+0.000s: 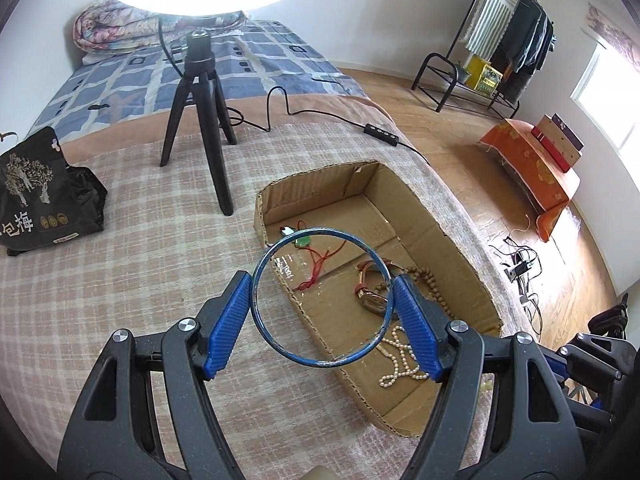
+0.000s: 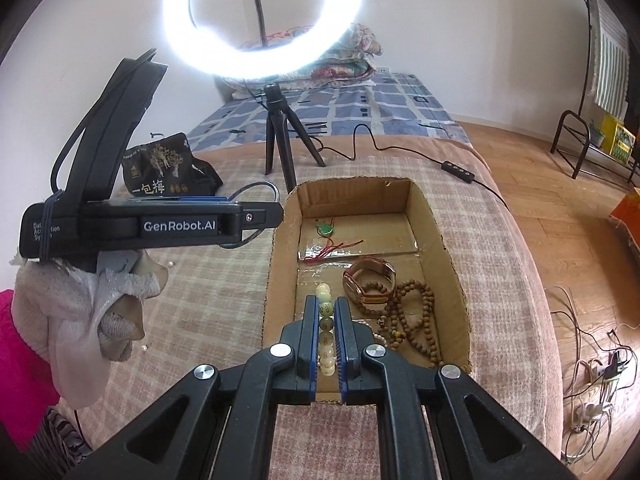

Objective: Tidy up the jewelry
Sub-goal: 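Carry the bangle and bracelet over the cardboard box and open both tools, then move both open tools back to the pearl stud earrings on the blanket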

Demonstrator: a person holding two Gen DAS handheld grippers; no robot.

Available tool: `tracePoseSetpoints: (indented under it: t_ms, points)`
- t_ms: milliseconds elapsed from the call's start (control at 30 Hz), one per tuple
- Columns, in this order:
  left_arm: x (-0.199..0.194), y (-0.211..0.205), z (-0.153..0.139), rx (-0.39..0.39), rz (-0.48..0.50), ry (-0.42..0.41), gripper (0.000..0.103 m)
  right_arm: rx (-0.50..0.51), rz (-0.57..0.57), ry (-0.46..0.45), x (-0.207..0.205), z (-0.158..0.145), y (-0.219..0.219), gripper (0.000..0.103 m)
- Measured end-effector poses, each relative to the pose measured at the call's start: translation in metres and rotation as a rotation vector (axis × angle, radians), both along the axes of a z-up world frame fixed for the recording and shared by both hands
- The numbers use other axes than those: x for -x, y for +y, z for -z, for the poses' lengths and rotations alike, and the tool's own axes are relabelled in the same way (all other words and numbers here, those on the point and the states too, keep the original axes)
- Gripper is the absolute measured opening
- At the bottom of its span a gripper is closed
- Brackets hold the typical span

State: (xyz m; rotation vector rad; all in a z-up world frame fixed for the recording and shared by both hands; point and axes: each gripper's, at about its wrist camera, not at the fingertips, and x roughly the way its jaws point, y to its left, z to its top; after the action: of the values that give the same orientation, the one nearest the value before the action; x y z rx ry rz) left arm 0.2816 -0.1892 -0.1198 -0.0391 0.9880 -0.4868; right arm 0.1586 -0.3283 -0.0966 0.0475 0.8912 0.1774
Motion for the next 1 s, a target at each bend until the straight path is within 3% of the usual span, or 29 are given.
tracePoseSetpoints:
  t_ms: [200, 267, 333, 400, 533, 733, 1000]
  points:
    - [0.002, -0.006, -0.003, 0.001, 0.004, -0.016, 0.074, -0.017, 0.007, 0.019, -0.002, 0.005, -0.003, 0.006]
    - [0.003, -0.009, -0.003, -0.005, 0.009, -0.016, 0.074, -0.02, 0.013, 0.019, -0.002, 0.006, -0.004, 0.013]
    - [0.002, -0.011, -0.003, -0.012, 0.012, -0.013, 0.075, -0.028, 0.012, 0.015, -0.002, 0.005, -0.003, 0.032]
    - [0.002, -0.011, -0.003, -0.021, 0.009, -0.017, 0.076, -0.023, 0.012, 0.015, -0.003, 0.005, -0.002, 0.039]
    - [0.001, -0.01, -0.004, -0.027, 0.002, -0.02, 0.081, -0.002, 0.007, 0.002, -0.001, 0.004, 0.005, 0.081]
    - [0.0, -0.009, -0.006, -0.031, -0.003, -0.022, 0.081, 0.021, -0.003, -0.013, 0.0, 0.002, 0.014, 0.09]
    - [0.0, -0.001, -0.011, -0.028, -0.021, -0.029, 0.081, 0.029, -0.01, -0.007, -0.001, 0.002, 0.02, 0.091]
